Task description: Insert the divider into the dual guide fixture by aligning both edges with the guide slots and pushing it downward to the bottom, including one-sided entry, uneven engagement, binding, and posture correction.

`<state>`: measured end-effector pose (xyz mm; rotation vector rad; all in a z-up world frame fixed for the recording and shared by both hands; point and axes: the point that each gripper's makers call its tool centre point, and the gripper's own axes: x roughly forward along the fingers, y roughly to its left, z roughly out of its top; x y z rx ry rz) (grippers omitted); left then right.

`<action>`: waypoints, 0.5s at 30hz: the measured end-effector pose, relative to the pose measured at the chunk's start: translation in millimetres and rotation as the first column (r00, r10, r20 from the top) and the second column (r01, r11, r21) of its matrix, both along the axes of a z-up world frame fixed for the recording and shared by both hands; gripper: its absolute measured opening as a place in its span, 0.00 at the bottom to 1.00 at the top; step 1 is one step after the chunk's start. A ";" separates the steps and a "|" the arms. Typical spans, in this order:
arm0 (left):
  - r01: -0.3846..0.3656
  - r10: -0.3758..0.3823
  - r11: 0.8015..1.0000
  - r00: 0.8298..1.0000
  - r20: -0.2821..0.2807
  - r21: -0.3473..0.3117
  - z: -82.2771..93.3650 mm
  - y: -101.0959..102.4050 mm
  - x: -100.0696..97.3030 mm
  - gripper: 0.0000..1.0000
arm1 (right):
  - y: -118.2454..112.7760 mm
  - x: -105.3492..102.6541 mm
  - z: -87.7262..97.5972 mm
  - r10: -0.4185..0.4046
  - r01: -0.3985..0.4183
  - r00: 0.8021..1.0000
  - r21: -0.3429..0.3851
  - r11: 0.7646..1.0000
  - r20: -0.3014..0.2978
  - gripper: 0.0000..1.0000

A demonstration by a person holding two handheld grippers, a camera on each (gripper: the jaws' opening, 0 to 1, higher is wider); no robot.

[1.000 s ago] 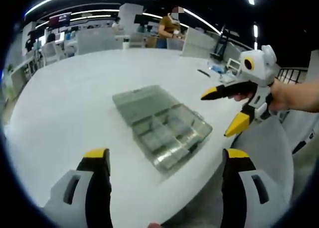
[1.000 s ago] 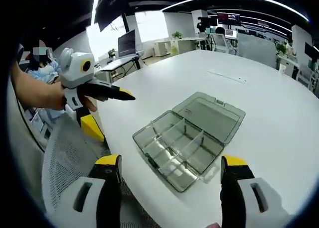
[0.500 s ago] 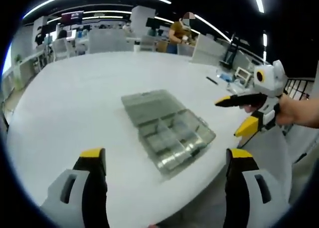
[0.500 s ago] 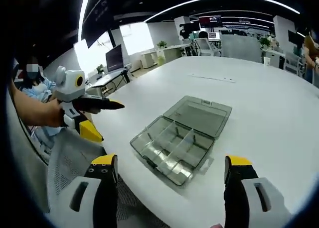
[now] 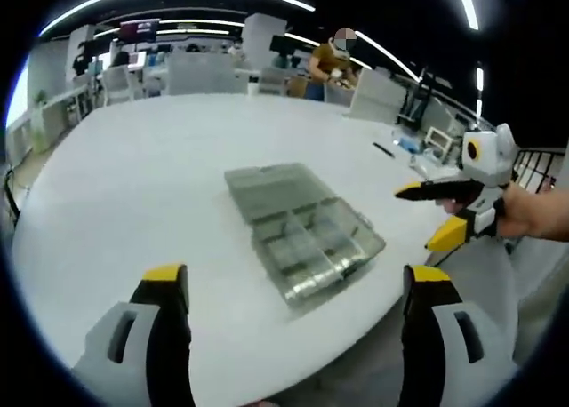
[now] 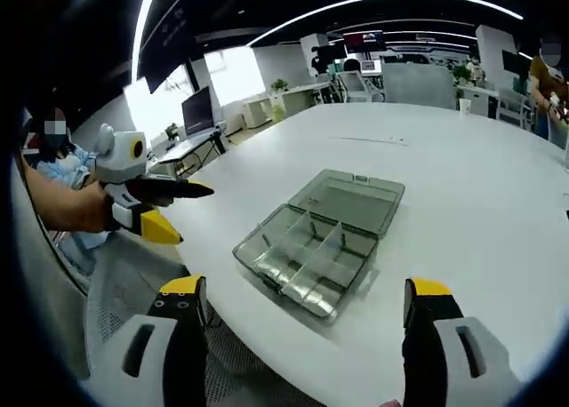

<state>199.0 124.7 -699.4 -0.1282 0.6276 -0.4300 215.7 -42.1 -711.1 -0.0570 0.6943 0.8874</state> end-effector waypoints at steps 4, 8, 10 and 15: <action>-0.021 0.021 1.000 1.000 -0.008 -0.004 -1.9 2.6 -1.2 0.99 | -2.9 -1.6 -1.8 -0.013 0.013 1.000 -0.001 1.000 -0.007 0.90; -0.036 0.036 0.999 0.999 -0.022 -0.010 -2.7 3.9 -2.5 0.99 | -5.6 -3.1 -3.0 -0.027 0.027 1.000 0.000 1.000 -0.016 0.90; -0.041 0.041 0.999 0.999 -0.021 -0.013 -1.8 4.7 -3.2 0.99 | -7.0 -3.5 -2.1 -0.035 0.035 0.999 0.002 0.999 -0.015 0.90; -0.045 0.044 0.999 0.999 -0.025 -0.016 -2.4 5.6 -6.6 0.99 | -8.5 -5.1 -2.2 -0.044 0.045 0.999 0.008 0.999 -0.022 0.90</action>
